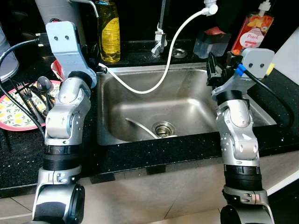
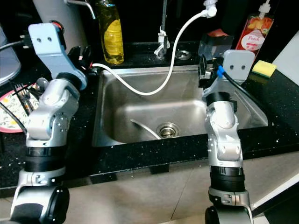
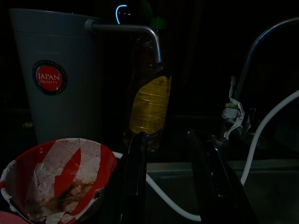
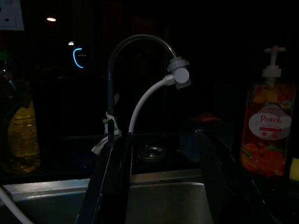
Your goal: Kitchen organization
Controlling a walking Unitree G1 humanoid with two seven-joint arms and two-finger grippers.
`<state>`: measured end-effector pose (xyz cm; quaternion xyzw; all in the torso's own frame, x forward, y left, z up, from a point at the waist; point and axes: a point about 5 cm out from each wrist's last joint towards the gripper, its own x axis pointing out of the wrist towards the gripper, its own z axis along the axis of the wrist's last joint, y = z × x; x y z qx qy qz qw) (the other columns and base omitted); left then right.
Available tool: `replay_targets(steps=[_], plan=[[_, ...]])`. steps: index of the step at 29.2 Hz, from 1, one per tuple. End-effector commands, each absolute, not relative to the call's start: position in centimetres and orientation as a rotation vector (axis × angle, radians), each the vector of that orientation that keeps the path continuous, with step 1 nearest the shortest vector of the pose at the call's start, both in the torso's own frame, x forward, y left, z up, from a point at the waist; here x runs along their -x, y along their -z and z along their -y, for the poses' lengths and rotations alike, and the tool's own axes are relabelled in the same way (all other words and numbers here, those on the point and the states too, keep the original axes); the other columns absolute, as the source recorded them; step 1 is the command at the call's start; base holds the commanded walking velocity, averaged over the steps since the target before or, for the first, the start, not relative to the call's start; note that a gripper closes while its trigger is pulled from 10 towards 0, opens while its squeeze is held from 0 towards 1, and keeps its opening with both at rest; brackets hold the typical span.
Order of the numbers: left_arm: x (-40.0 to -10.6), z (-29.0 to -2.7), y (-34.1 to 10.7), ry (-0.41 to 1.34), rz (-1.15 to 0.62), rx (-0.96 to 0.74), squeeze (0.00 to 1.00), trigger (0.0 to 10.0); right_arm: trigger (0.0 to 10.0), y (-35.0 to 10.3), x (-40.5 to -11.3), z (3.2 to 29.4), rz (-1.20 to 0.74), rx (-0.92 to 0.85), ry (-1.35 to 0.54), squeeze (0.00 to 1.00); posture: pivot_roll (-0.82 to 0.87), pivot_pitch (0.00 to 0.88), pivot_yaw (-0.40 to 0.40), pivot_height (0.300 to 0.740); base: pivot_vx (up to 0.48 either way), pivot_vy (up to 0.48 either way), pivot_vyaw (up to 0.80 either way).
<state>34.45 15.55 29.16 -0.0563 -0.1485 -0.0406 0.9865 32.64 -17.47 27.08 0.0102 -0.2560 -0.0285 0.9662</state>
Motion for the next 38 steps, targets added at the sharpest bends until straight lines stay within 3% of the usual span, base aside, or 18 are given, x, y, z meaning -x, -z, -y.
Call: replay_targets(steps=[1, 38], plan=[[-34.26, -15.67, -29.05, 0.078, 0.303, 0.103, 0.0, 10.0, 10.0, -26.85, -32.72, 17.46, 0.502, -0.025, 0.056, 0.0, 0.1, 0.0, -0.016, 0.74, 0.0, 0.0, 0.0], [-34.25, -15.69, -28.91, 0.076, 0.299, 0.106, 0.0, 10.0, 10.0, -26.81, -32.7, 17.44, 0.498, -0.025, 0.057, 0.0, 0.1, 0.0, -0.017, 0.74, 0.0, 0.0, 0.0]])
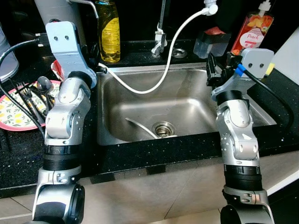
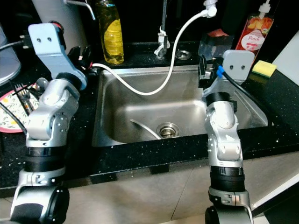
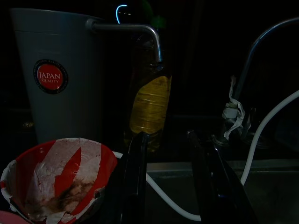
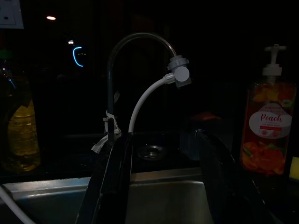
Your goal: Kitchen organization
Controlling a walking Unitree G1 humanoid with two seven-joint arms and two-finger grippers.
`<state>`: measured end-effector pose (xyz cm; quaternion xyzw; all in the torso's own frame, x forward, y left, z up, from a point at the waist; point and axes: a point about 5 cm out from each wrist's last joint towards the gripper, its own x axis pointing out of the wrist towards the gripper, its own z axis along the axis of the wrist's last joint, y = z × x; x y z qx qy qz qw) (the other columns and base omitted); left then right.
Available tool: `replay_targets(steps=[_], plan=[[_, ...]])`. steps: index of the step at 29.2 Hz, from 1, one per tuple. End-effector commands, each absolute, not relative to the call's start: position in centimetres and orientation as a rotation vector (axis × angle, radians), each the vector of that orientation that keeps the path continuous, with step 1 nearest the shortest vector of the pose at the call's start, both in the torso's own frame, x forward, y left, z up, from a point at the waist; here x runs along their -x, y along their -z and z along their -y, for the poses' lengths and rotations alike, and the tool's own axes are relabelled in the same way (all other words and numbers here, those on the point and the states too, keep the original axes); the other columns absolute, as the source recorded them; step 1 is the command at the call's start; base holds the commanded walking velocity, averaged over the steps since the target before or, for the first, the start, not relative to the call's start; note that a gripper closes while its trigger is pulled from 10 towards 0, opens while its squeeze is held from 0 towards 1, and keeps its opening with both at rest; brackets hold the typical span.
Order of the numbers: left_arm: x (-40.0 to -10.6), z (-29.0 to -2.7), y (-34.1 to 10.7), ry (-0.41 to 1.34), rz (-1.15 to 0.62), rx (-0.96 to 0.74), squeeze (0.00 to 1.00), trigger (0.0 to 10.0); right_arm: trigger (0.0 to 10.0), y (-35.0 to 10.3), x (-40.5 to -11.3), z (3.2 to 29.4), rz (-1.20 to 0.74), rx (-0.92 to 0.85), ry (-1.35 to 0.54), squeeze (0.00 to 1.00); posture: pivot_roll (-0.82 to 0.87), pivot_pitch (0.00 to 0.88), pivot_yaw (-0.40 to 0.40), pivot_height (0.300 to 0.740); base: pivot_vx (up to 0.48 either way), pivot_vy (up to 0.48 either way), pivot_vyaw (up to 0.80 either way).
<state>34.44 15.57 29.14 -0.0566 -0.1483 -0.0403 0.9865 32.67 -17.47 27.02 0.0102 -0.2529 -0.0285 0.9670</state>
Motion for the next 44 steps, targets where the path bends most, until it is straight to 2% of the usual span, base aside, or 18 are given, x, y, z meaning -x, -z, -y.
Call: replay_targets(steps=[1, 44], plan=[[-34.25, -15.69, -28.92, 0.076, 0.299, 0.106, 0.0, 10.0, 10.0, -26.83, -32.7, 17.43, 0.498, -0.025, 0.057, 0.0, 0.1, 0.0, -0.019, 0.74, 0.0, 0.0, 0.0], [-34.32, -15.61, -28.86, 0.08, 0.299, 0.105, 0.0, 10.0, 10.0, -26.93, -32.8, 17.42, 0.501, -0.023, 0.054, 0.0, 0.1, 0.0, -0.021, 0.74, 0.0, 0.0, 0.0]])
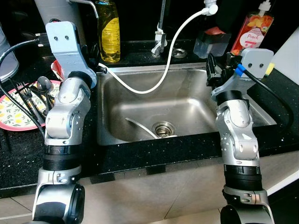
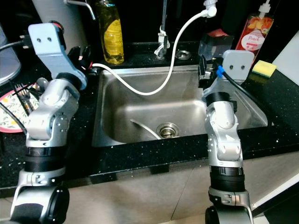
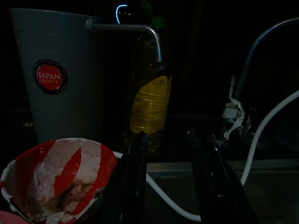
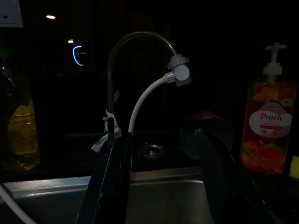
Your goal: Kitchen organization
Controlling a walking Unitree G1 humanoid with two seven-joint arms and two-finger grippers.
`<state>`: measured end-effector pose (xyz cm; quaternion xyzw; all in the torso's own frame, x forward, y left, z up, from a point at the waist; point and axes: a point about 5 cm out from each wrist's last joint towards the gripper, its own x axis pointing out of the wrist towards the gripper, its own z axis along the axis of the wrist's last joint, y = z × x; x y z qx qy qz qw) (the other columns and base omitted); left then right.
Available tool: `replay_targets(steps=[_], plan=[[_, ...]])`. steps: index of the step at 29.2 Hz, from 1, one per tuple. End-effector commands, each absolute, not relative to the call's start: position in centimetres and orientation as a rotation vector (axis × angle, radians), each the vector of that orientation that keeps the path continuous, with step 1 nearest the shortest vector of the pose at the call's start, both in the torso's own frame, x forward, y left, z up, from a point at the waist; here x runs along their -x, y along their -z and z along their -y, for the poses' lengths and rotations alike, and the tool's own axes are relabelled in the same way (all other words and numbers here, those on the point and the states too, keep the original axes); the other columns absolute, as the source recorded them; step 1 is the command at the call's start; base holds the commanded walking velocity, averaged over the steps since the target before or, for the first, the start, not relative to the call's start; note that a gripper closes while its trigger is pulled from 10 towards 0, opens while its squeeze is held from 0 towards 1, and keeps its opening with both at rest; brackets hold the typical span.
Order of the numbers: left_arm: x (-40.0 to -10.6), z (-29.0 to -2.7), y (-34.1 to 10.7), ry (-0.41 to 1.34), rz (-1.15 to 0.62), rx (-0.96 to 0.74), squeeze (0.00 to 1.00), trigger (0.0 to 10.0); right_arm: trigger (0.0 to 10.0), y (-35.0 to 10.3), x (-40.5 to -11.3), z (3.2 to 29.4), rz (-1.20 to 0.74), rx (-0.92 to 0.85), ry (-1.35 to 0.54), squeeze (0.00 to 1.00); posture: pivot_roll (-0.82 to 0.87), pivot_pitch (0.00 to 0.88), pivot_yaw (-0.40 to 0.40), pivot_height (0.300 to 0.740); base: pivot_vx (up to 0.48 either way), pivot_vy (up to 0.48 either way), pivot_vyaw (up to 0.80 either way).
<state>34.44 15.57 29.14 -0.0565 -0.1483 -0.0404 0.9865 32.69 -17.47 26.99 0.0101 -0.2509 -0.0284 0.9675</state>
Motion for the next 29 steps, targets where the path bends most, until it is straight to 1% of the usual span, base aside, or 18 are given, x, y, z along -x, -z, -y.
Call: replay_targets(steps=[1, 10, 15, 18, 29], plan=[[-34.3, -15.6, -28.9, 0.08, 0.299, 0.105, 0.0, 10.0, 10.0, -26.9, -32.8, 17.4, 0.501, -0.023, 0.054, 0.0, 0.1, 0.0, -0.021, 0.74, 0.0, 0.0, 0.0], [-34.5, -15.3, -28.8, 0.096, 0.295, 0.098, 0.0, 10.0, 10.0, -27.0, -32.8, 17.3, 0.504, -0.018, 0.046, 0.0, 0.1, 0.0, -0.019, 0.74, 0.0, 0.0, 0.0], [-34.7, -15.7, -29.3, 0.09, 0.311, 0.098, 0.0, 10.0, 10.0, -27.3, -32.8, 17.7, 0.516, -0.017, 0.061, 0.0, 0.09, 0.0, -0.011, 0.74, 0.0, 0.0, 0.0], [-34.6, -15.2, -29.1, 0.102, 0.306, 0.094, 0.0, 10.0, 10.0, -26.9, -32.7, 17.4, 0.508, -0.02, 0.056, 0.0, 0.1, 0.0, -0.006, 0.74, 0.0, 0.0, 0.0], [-34.4, -15.2, -28.3, 0.097, 0.291, 0.084, 0.0, 10.0, 10.0, -26.7, -32.7, 17.3, 0.498, -0.02, 0.052, 0.0, 0.1, 0.0, -0.009, 0.74, 0.0, 0.0, 0.0]])
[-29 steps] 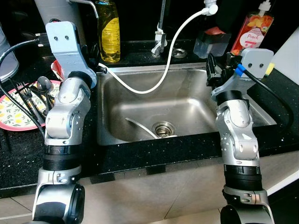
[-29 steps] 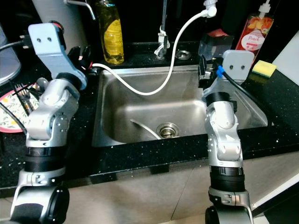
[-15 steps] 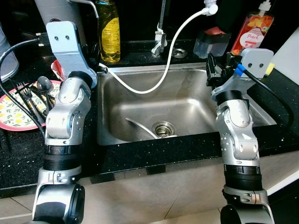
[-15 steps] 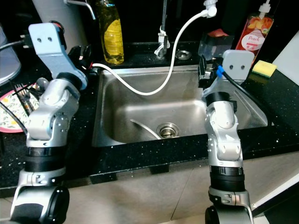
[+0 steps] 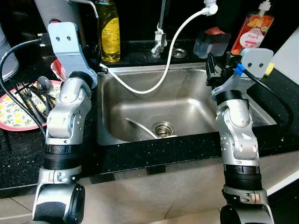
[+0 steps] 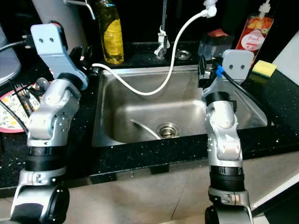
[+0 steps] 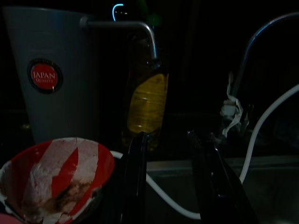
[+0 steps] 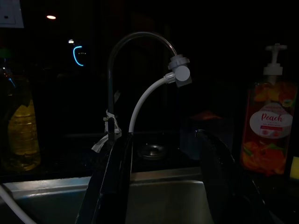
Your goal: Kitchen organization
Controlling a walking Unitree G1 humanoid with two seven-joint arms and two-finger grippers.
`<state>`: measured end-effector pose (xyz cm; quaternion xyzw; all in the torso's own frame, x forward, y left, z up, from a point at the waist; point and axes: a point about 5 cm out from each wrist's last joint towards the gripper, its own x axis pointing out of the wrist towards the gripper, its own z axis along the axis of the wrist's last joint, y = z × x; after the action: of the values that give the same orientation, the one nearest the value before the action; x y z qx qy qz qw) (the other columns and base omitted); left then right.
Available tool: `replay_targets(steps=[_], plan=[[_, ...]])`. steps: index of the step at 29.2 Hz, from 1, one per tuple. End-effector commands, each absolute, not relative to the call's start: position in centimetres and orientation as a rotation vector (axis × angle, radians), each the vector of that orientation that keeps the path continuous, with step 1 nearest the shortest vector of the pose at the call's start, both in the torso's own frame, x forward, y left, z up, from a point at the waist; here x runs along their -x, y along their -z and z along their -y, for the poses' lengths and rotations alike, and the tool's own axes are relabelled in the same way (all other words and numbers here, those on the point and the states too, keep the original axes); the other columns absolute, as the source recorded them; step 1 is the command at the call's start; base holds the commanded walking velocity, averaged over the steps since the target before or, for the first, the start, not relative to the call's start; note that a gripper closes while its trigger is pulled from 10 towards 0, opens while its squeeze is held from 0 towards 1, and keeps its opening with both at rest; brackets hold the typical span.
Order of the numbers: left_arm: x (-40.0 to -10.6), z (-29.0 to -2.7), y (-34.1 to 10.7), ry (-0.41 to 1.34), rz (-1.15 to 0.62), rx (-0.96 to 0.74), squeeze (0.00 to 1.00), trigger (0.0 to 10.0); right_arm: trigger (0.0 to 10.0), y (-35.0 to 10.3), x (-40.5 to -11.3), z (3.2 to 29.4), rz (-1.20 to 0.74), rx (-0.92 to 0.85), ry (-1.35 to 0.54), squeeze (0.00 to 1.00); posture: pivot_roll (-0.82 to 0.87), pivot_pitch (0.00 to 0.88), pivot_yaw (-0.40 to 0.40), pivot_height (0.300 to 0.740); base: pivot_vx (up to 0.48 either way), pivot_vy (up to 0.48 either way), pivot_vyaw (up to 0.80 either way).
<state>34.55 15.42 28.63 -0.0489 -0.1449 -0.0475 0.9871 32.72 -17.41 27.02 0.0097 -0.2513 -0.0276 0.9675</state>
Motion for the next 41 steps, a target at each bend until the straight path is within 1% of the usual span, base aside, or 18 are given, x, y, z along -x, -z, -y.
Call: replay_targets(steps=[1, 3, 7, 10, 14, 16, 19, 22, 24, 27, 28, 29, 31, 41], plan=[[-34.4, -15.2, -28.3, 0.097, 0.291, 0.084, 0.0, 10.0, 10.0, -26.7, -32.7, 17.3, 0.498, -0.02, 0.052, 0.0, 0.1, 0.0, -0.009, 0.74, 0.0, 0.0, 0.0], [-34.1, -14.7, -27.8, 0.107, 0.292, 0.037, 0.0, 10.0, 10.0, -26.4, -32.6, 17.2, 0.488, -0.019, 0.049, 0.0, 0.1, 0.0, -0.012, 0.74, 0.0, 0.0, 0.0], [-33.9, -14.3, -27.5, 0.112, 0.297, -0.003, 0.0, 10.0, 10.0, -25.7, -32.5, 16.9, 0.468, -0.01, 0.044, 0.0, 0.09, 0.0, -0.015, 0.74, 0.0, 0.0, 0.0], [-33.8, -13.9, -27.1, 0.127, 0.306, -0.035, 0.0, 10.0, 10.0, -24.4, -32.6, 16.8, 0.423, 0.007, 0.046, 0.0, 0.09, 0.0, -0.018, 0.74, 0.0, 0.0, 0.0], [-34.2, -14.2, -25.0, 0.102, 0.25, -0.049, 0.0, 10.0, 10.0, -20.0, -32.5, 16.7, 0.299, 0.041, 0.058, 0.0, 0.08, 0.0, -0.032, 0.74, 0.0, 0.0, 0.0], [-34.2, -14.4, -24.7, 0.1, 0.243, -0.048, 0.0, 10.0, 10.0, -19.4, -32.4, 16.8, 0.278, 0.048, 0.061, 0.0, 0.08, 0.0, -0.032, 0.74, 0.0, 0.0, 0.0], [-34.5, -14.7, -24.4, 0.085, 0.223, -0.026, 0.0, 10.0, 10.0, -16.4, -32.2, 18.0, 0.183, 0.084, 0.116, 0.0, 0.08, 0.0, -0.027, 0.74, 0.0, 0.0, 0.0], [-34.5, -14.4, -24.3, 0.101, 0.222, -0.033, 0.0, 10.0, 10.0, -15.6, -32.0, 18.8, 0.164, 0.101, 0.141, 0.0, 0.06, 0.0, -0.012, 0.74, 0.0, 0.0, 0.0], [-34.6, -14.1, -24.1, 0.115, 0.205, -0.05, 0.0, 10.0, 10.0, -14.9, -31.8, 19.8, 0.144, 0.114, 0.183, 0.0, 0.05, 0.0, -0.002, 0.74, 0.0, 0.0, 0.0], [-34.8, -14.0, -23.7, 0.121, 0.167, -0.069, 0.0, 10.0, 10.0, -14.4, -31.7, 20.4, 0.132, 0.119, 0.207, 0.0, 0.06, 0.0, 0.0, 0.74, 0.0, 0.0, 0.0], [-35.0, -13.8, -23.3, 0.144, 0.128, -0.072, 0.0, 10.0, 10.0, -14.0, -31.6, 20.9, 0.121, 0.124, 0.228, 0.0, 0.06, 0.0, 0.0, 0.74, 0.0, 0.0, 0.0], [-35.0, -13.8, -23.3, 0.144, 0.128, -0.072, 0.0, 10.0, 10.0, -14.0, -31.6, 20.9, 0.121, 0.124, 0.228, 0.0, 0.06, 0.0, 0.0, 0.74, 0.0, 0.0, 0.0], [-35.3, -13.6, -22.8, 0.169, 0.073, -0.056, 0.0, 10.0, 10.0, -13.7, -31.6, 21.3, 0.119, 0.128, 0.248, 0.0, 0.06, 0.0, -0.002, 0.74, 0.0, 0.0, 0.0], [-35.4, -13.6, -23.0, 0.147, 0.095, -0.042, 0.0, 10.0, 10.0, -16.4, -32.7, 20.6, 0.221, 0.114, 0.218, 0.0, 0.07, 0.0, -0.024, 0.74, 0.0, 0.0, 0.0]])
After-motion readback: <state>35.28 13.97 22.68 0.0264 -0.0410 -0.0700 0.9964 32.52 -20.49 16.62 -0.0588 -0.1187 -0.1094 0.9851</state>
